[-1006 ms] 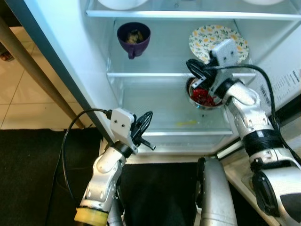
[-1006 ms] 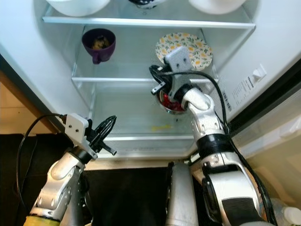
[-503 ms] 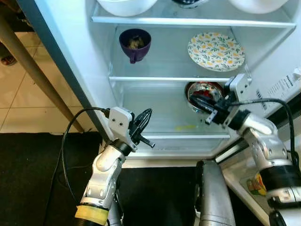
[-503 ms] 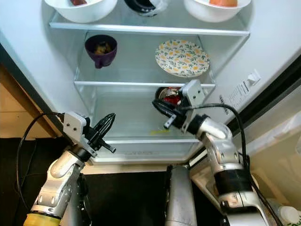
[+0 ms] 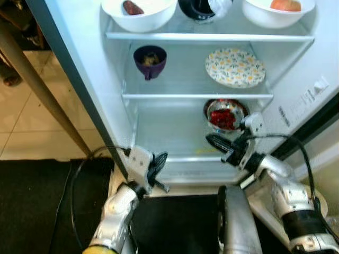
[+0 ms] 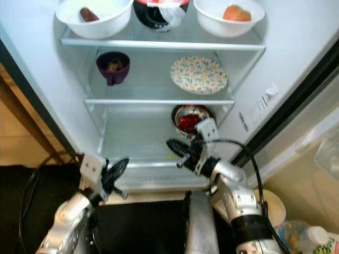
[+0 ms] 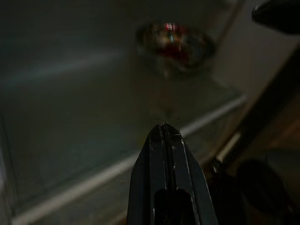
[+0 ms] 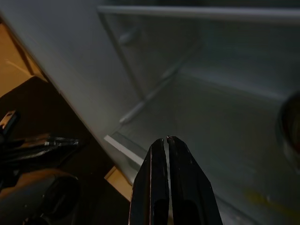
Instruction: Restocking fridge
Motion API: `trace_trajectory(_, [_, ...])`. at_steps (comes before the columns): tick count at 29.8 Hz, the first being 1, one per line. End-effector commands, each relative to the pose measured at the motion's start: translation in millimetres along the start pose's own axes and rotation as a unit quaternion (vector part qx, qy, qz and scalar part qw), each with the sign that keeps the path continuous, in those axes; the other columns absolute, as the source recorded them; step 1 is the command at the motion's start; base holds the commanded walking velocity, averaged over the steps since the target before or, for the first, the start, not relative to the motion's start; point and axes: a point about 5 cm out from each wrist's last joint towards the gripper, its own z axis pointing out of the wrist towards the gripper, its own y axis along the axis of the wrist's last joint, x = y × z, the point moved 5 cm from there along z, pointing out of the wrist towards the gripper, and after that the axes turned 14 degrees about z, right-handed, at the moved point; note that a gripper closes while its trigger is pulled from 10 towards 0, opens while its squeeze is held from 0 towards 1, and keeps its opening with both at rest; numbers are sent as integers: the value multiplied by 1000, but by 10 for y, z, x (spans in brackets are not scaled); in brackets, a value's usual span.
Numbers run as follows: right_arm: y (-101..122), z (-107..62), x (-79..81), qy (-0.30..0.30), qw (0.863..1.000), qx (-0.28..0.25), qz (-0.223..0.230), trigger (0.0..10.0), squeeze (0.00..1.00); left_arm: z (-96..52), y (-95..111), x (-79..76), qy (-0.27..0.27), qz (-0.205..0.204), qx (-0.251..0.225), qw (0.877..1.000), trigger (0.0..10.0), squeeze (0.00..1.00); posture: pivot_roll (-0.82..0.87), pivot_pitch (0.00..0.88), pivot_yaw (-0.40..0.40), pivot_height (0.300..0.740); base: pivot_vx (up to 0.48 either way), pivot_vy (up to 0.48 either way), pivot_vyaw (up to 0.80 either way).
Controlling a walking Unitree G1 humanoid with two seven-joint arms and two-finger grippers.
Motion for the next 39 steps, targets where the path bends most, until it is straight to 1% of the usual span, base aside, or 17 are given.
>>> trace_trajectory(1, [-275,-86,-100,-31,999,25,27,10000,0,-104,-251,-139,-15,-16,38,999,10000,0,-16,187,-11,487,0,0,0])
trace_trajectory(2, [-275,-86,-100,-31,999,25,27,10000,0,-104,-251,-139,-15,-16,38,999,10000,0,-16,187,-11,487,0,0,0])
trace_trajectory(3, [-376,-119,-138,-44,998,33,40,10000,0,-119,-302,-154,-12,-25,44,999,10000,0,-15,185,-11,497,0,0,0])
trace_trajectory(8, [-395,-124,-138,-46,997,30,51,10000,0,-109,-303,-149,-11,-24,41,999,10000,0,-16,181,-10,507,0,0,0])
trace_trajectory(16, [-502,-73,-124,-50,996,31,64,10000,0,27,-220,-199,-41,0,21,999,10000,0,-21,165,-6,537,0,0,0])
trace_trajectory(18, [-537,-69,-124,-52,996,34,68,10000,0,38,-223,-235,-52,6,24,998,10000,0,-21,165,-6,542,0,0,0])
trace_trajectory(21, [-732,-101,-162,-72,992,55,83,10000,0,52,-290,-455,-112,35,45,992,10000,0,-17,154,-6,557,0,0,0])
trace_trajectory(22, [-732,-101,-162,-72,992,55,83,10000,0,52,-290,-455,-112,35,45,992,10000,0,-17,154,-6,557,0,0,0])
trace_trajectory(23, [-785,-115,-173,-77,991,63,84,10000,0,52,-307,-507,-125,40,50,990,10000,0,-16,151,-5,562,0,0,0])
trace_trajectory(25, [-785,-115,-173,-77,991,63,84,10000,0,52,-307,-507,-125,40,50,990,10000,0,-16,151,-5,562,0,0,0])
trace_trajectory(26, [-837,-131,-189,-85,990,68,88,10000,0,50,-332,-544,-132,42,55,989,10000,0,-18,150,-2,567,0,0,0])
trace_trajectory(28, [-949,-202,-339,-146,982,83,81,10000,0,42,-413,-598,-139,41,75,987,10000,0,-21,148,-4,577,0,0,0])
trace_trajectory(29, [-949,-202,-339,-146,982,83,81,10000,0,42,-413,-598,-139,41,75,987,10000,0,-21,148,-4,577,0,0,0])
trace_trajectory(31, [-1045,-289,-436,-184,975,92,83,10000,0,30,-479,-626,-144,39,90,985,10000,0,-21,147,-5,577,0,0,0])
trace_trajectory(33, [-1080,-316,-450,-188,974,95,87,10000,0,26,-500,-632,-146,40,95,984,10000,0,-20,146,-6,577,0,0,0])
trace_trajectory(37, [-1234,-464,-507,-212,965,105,113,10000,0,12,-557,-637,-147,37,110,982,10000,0,-20,144,-3,577,0,0,0])
trace_trajectory(39, [-1247,-480,-511,-213,964,102,120,10000,0,8,-569,-636,-148,37,113,982,10000,0,-21,144,-3,577,0,0,0])
